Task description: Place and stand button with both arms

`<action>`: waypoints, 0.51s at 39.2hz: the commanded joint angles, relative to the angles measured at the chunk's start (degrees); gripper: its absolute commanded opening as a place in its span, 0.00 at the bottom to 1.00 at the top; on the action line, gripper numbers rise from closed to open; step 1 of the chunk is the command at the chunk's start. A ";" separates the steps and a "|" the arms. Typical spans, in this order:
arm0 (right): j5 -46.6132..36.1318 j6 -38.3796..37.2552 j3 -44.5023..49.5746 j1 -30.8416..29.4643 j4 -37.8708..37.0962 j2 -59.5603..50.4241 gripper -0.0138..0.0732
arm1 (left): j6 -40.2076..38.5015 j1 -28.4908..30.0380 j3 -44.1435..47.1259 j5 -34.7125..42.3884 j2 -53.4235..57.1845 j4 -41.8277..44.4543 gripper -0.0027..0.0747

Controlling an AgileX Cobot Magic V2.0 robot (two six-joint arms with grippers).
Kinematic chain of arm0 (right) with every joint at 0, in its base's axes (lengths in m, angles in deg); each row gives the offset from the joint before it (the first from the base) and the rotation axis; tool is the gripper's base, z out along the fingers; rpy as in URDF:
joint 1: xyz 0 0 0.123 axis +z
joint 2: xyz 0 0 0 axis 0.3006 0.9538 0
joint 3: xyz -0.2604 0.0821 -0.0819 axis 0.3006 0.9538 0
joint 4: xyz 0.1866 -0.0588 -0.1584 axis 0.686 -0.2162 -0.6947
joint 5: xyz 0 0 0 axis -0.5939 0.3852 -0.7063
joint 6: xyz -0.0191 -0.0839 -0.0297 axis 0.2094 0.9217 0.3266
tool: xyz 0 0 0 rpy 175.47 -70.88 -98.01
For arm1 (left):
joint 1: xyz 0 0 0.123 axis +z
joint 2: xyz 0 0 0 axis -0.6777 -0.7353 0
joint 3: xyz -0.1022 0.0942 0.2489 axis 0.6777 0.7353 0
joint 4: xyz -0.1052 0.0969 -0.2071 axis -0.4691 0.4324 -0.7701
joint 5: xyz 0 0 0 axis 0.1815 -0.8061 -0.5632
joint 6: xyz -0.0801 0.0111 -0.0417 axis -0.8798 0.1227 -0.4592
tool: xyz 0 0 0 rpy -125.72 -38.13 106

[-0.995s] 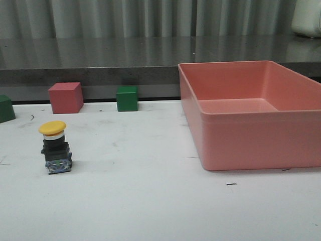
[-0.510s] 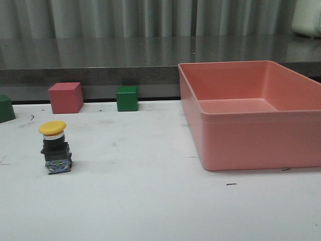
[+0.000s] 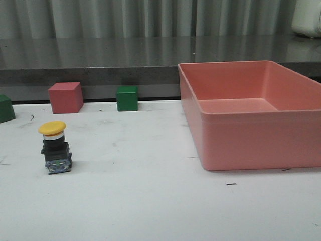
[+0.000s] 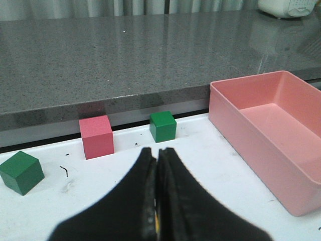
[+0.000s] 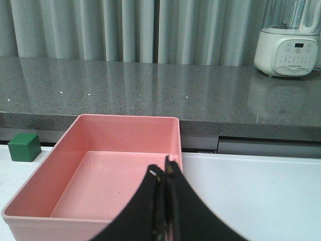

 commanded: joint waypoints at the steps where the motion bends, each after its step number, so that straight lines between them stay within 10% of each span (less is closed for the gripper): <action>1: -4.59 0.35 -1.54 -0.38 -0.88 0.45 0.09 | -0.67 -0.19 -1.91 4.34 0.22 -0.01 0.01; 20: -4.46 0.35 -1.54 -0.38 -0.88 0.45 0.09 | -0.67 6.36 16.07 11.30 17.33 -3.32 0.01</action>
